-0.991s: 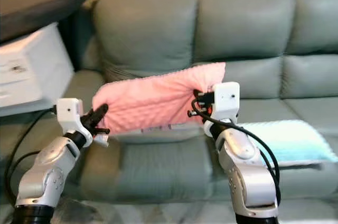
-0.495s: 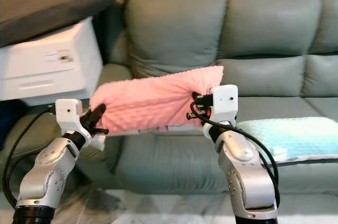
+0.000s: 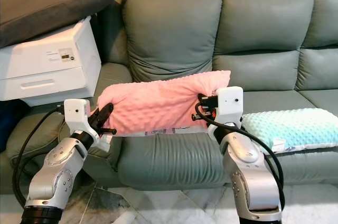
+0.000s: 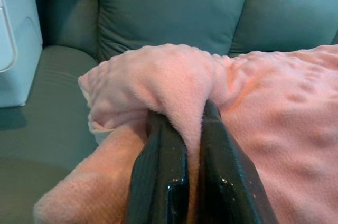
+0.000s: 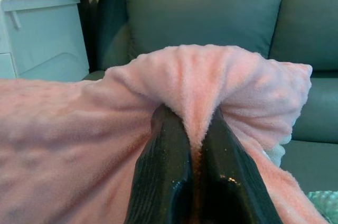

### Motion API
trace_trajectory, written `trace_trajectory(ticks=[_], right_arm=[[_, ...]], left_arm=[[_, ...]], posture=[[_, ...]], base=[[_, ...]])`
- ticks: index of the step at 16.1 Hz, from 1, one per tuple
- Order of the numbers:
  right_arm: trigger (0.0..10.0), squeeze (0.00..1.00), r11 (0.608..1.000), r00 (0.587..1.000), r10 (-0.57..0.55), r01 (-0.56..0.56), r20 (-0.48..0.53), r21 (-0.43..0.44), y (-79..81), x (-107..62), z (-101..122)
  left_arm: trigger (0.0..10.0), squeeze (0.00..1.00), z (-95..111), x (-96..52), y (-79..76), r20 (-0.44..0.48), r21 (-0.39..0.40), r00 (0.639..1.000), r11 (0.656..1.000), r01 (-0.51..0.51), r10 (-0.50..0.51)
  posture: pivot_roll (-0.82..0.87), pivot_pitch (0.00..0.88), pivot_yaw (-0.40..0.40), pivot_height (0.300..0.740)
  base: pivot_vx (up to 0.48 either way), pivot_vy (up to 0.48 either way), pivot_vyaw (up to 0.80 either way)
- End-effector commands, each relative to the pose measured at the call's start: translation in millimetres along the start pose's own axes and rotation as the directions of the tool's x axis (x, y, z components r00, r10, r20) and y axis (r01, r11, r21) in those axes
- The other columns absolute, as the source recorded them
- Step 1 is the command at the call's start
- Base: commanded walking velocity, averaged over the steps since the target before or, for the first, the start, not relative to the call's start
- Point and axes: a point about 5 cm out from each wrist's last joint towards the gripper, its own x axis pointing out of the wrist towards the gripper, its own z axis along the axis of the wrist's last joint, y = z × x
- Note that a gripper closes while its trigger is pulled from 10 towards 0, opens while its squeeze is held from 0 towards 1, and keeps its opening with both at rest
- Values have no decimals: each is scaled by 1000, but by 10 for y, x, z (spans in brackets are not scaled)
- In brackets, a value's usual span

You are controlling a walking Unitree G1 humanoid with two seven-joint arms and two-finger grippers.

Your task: Move the pillow to the sofa

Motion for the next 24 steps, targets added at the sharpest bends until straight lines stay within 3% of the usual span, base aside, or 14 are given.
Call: trace_trajectory(ticks=[1,15,18,24], right_arm=[[10000,0,1000,999,3,-3,44,-5,4,-2,93],[10000,0,1000,999,8,-7,47,-9,21,3,102],[10000,0,1000,999,12,-12,43,-8,31,0,91],[10000,0,1000,1000,15,-14,24,-13,36,5,42]], left_arm=[[10000,0,66,21,-8,24,-2,1000,1000,18,-18],[10000,0,68,16,-25,25,-32,999,998,45,-44],[10000,0,24,12,-53,4,-50,999,998,47,-47],[10000,0,-37,2,26,-25,-12,1000,1000,5,-5]], posture=[[-100,0,34,740],[-102,0,36,740],[-102,0,36,740],[-94,0,33,740]], base=[[0,0,0],[414,0,0],[0,0,0],[0,0,0]])
